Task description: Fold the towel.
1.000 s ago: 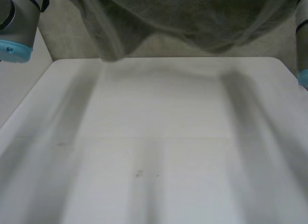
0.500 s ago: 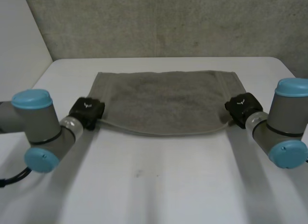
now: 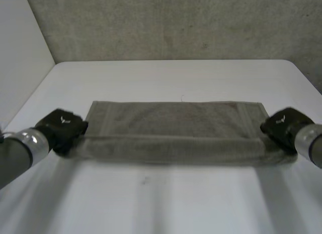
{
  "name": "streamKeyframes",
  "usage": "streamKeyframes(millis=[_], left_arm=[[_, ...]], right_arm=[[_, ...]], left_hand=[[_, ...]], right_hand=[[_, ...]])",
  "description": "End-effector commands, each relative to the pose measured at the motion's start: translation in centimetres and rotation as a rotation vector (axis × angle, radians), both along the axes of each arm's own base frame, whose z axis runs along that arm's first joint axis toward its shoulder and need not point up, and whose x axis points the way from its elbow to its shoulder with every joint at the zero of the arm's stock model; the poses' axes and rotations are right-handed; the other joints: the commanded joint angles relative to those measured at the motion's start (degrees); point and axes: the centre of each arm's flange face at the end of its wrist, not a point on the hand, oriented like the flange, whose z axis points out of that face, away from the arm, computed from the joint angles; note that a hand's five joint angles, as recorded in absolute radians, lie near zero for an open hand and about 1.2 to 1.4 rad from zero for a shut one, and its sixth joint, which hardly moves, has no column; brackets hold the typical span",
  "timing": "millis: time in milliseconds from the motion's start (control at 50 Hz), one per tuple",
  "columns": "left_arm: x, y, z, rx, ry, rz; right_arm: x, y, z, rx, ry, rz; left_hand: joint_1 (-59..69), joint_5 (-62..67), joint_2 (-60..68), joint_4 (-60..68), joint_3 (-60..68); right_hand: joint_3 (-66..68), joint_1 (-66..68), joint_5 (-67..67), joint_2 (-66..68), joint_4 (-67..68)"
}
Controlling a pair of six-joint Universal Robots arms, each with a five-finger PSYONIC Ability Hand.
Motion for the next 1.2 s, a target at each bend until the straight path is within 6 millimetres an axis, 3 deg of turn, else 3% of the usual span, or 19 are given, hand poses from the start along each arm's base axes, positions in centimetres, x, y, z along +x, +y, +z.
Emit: streamKeyframes(millis=[20, 80, 120, 240, 440, 460, 480, 500, 520, 540, 560, 640, 740, 800, 840, 880, 1000, 1080, 1200], left_arm=[[-4.1, -7.2, -2.7, -0.153, 0.054, -0.084], [-4.8, -8.4, -3.2, -0.167, 0.062, -0.092], [-5.5, -10.9, -4.3, -0.189, 0.069, -0.067], [-6.5, -14.8, -6.6, -0.235, 0.067, 0.0], [-7.5, -17.9, -8.3, -0.294, 0.093, 0.035], [-7.8, -17.9, -8.4, -0.291, 0.109, 0.041], [-7.8, -17.9, -8.4, -0.291, 0.109, 0.041], [-8.1, -17.7, -8.4, -0.285, 0.126, 0.041], [-8.6, -17.5, -8.2, -0.287, 0.141, 0.033], [-8.6, -17.5, -8.2, -0.287, 0.141, 0.033], [-9.0, -17.3, -8.0, -0.288, 0.15, 0.028], [-9.2, -17.1, -7.0, -0.301, 0.158, 0.025], [-9.0, -16.3, -2.4, -0.351, 0.188, 0.028], [-8.8, -15.7, -1.3, -0.348, 0.199, 0.031], [-8.0, -14.3, 0.8, -0.324, 0.237, 0.05], [-7.5, -13.5, 1.3, -0.301, 0.26, 0.065], [-5.6, -9.8, 2.5, -0.206, 0.352, 0.121], [-4.9, -8.0, 2.5, -0.162, 0.379, 0.141], [-4.1, -5.4, 0.7, -0.055, 0.398, 0.144]], right_arm=[[1.4, -7.0, -3.2, -0.126, -0.1, -0.047], [1.9, -7.9, -4.0, -0.147, -0.107, -0.043], [3.2, -10.0, -4.9, -0.224, -0.132, -0.036], [4.4, -13.5, -6.4, -0.376, -0.169, -0.024], [5.1, -16.7, -8.1, -0.465, -0.181, -0.024], [5.1, -16.9, -8.3, -0.465, -0.181, -0.025], [5.1, -16.9, -8.3, -0.465, -0.181, -0.025], [5.1, -16.9, -8.6, -0.462, -0.176, -0.022], [5.1, -16.9, -8.7, -0.46, -0.172, -0.021], [5.1, -16.9, -8.7, -0.46, -0.172, -0.021], [5.2, -16.9, -8.4, -0.465, -0.172, -0.021], [5.7, -16.6, -6.8, -0.493, -0.191, -0.012], [5.3, -14.9, -1.1, -0.537, -0.34, -0.045], [5.0, -14.2, 0.4, -0.54, -0.388, -0.055], [4.5, -12.4, 2.6, -0.534, -0.456, -0.067], [4.3, -11.4, 3.1, -0.515, -0.469, -0.074], [3.1, -7.6, 2.3, -0.312, -0.423, -0.122], [1.8, -6.6, 0.9, -0.19, -0.391, -0.173], [0.2, -5.7, -2.4, -0.026, -0.345, -0.236]], left_hand=[[11.8, 10.42, 10.22, 10.22, 10.32], [11.8, 10.42, 10.22, 10.22, 10.32], [11.8, 10.42, 10.22, 10.22, 10.32], [11.8, 10.42, 10.22, 10.22, 10.32], [11.8, 10.42, 10.22, 10.22, 10.32], [-11.33, -12.71, -12.91, -12.91, -12.81], [-11.56, -12.94, -13.14, -13.14, -13.04], [-58.2, -59.58, -59.78, -59.78, -59.68], [-47.4, -48.77, -48.97, -48.97, -48.87], [-47.23, -48.6, -48.81, -48.81, -48.7], [-58.2, -59.58, -59.78, -59.78, -59.68], [-58.2, -59.58, -59.78, -59.78, -59.68], [-58.2, -59.58, -59.78, -59.78, -59.68], [-58.2, -59.58, -59.78, -59.78, -59.68], [-58.2, -59.58, -59.78, -59.78, -59.68], [-58.2, -59.58, -59.78, -59.78, -59.68], [-58.2, -59.58, -59.78, -59.78, -59.68], [-58.2, -59.58, -59.78, -59.78, -59.68], [-58.2, -59.58, -59.78, -59.78, -59.68]], right_hand=[[1.97, 12.79, 11.51, 4.86, 2.19], [1.97, 12.79, 11.51, 4.86, 2.19], [1.97, 12.79, 11.51, 4.86, 2.19], [1.97, 12.79, 11.51, 4.86, 2.19], [1.97, 12.79, 11.51, 4.86, 2.19], [-28.45, -17.63, -18.91, -25.56, -28.22], [-28.75, -17.93, -19.21, -25.86, -28.53], [-68.03, -57.21, -58.49, -65.14, -67.81], [-68.03, -57.21, -58.49, -65.14, -67.81], [-68.03, -57.21, -58.49, -65.14, -67.81], [-68.03, -57.21, -58.49, -65.14, -67.81], [-68.03, -57.21, -58.49, -65.14, -67.81], [-68.03, -57.21, -58.49, -65.14, -67.81], [-68.03, -57.21, -58.49, -65.14, -67.81], [-68.03, -57.21, -58.49, -65.14, -67.81], [-68.03, -57.21, -58.49, -65.14, -67.81], [-68.03, -57.21, -58.49, -65.14, -67.81], [-68.03, -57.21, -58.49, -65.14, -67.81], [-64.95, -54.13, -55.41, -62.06, -64.73]])
